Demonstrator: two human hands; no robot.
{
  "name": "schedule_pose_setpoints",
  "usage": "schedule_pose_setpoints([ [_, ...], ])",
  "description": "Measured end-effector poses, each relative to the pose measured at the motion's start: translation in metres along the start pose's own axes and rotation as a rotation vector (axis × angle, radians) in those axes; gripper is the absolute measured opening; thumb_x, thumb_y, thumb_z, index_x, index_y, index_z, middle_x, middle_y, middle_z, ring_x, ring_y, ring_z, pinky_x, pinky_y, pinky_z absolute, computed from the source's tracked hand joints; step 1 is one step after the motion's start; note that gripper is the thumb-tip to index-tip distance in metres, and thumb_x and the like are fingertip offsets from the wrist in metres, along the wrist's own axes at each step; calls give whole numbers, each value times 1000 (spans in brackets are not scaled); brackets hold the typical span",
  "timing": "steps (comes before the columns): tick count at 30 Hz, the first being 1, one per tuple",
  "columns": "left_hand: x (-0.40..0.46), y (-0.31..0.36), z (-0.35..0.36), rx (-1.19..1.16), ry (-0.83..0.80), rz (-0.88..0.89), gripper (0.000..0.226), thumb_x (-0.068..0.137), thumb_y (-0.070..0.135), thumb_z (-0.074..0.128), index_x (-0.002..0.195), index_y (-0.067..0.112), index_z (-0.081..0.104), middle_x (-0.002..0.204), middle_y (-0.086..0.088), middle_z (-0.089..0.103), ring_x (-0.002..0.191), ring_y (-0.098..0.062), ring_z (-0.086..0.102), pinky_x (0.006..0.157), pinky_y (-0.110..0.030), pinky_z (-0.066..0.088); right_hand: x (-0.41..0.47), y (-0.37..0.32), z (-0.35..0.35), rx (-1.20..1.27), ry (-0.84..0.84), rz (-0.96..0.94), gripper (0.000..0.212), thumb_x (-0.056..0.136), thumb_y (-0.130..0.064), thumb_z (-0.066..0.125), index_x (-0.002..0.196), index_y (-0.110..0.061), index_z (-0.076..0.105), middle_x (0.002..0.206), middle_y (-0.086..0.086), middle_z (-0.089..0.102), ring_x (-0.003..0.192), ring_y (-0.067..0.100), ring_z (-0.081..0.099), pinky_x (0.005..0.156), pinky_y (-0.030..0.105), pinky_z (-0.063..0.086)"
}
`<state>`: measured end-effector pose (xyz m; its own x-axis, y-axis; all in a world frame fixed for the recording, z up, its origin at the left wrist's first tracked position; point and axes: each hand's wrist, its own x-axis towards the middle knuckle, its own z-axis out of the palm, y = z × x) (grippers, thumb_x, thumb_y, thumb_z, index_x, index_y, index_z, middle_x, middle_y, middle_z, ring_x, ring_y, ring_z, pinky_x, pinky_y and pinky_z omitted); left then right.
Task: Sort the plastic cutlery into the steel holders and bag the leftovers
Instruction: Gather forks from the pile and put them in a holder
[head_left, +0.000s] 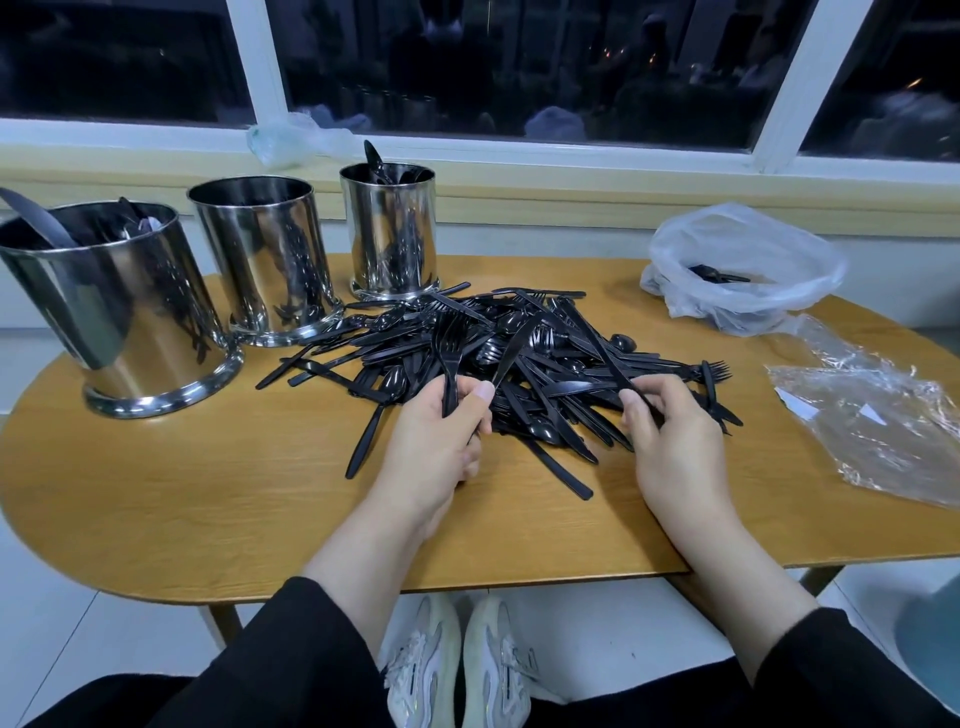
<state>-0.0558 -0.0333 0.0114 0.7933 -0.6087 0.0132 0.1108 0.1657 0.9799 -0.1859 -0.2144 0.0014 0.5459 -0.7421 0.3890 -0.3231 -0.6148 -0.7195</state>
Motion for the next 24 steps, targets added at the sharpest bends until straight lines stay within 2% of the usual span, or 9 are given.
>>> schedule_pose_setpoints([
  [3, 0, 1, 0, -1, -5, -7, 13, 103, 25, 61, 95, 15, 60, 74, -1, 56, 49, -11, 32, 46, -22, 27, -2, -4, 0, 49, -35, -82, 22, 105, -25, 47, 123, -21, 59, 103, -10, 66, 95, 12, 61, 79, 29, 43],
  [7, 1, 1, -1, -24, -16, -37, 11, 104, 23, 60, 100, 12, 61, 72, -3, 58, 49, -11, 32, 47, -23, 25, -6, -6, 0, 97, 2, -318, 24, 101, -7, 56, 115, -20, 70, 107, -11, 68, 109, 9, 60, 95, 26, 45],
  [11, 4, 1, -3, -43, -47, -92, 10, 105, 20, 59, 101, 11, 60, 69, 0, 59, 49, -11, 33, 46, -23, 25, -3, 1, 1, 60, 69, -477, 31, 92, 8, 63, 108, -15, 76, 108, -3, 67, 110, 19, 58, 99, 23, 42],
  [15, 7, 4, -6, 10, -155, -133, 12, 105, 21, 59, 98, 11, 58, 71, -3, 59, 52, -14, 46, 48, -26, 41, -1, 3, 4, 30, 91, -525, 36, 89, 10, 67, 106, -18, 79, 116, 0, 64, 116, 20, 52, 103, 27, 38],
  [17, 8, 4, -4, 60, -191, -144, 13, 105, 21, 59, 98, 11, 59, 73, -4, 62, 60, -18, 59, 57, -29, 53, -1, 4, 5, 23, 85, -567, 38, 87, 10, 69, 107, -20, 79, 118, 1, 64, 116, 22, 52, 103, 35, 41],
  [19, 8, 5, 0, 111, -214, -152, 13, 106, 21, 58, 101, 9, 61, 73, -4, 66, 68, -22, 68, 62, -29, 58, 0, 5, 5, -12, 79, -610, 39, 86, 10, 71, 109, -21, 79, 119, 2, 64, 115, 25, 52, 99, 44, 44],
  [21, 6, 6, 5, 186, -251, -156, 15, 106, 21, 57, 104, 7, 62, 75, -8, 69, 64, -23, 68, 56, -27, 56, 0, 5, 7, -61, 78, -635, 38, 88, 6, 69, 111, -22, 79, 120, 2, 65, 114, 27, 53, 94, 50, 45],
  [24, 6, 7, 9, 276, -305, -129, 14, 107, 24, 56, 104, 12, 63, 78, -8, 71, 48, -16, 50, 45, -25, 38, -1, 4, 8, -108, 79, -654, 32, 90, -7, 67, 113, -26, 78, 120, 1, 66, 111, 30, 54, 89, 54, 45],
])
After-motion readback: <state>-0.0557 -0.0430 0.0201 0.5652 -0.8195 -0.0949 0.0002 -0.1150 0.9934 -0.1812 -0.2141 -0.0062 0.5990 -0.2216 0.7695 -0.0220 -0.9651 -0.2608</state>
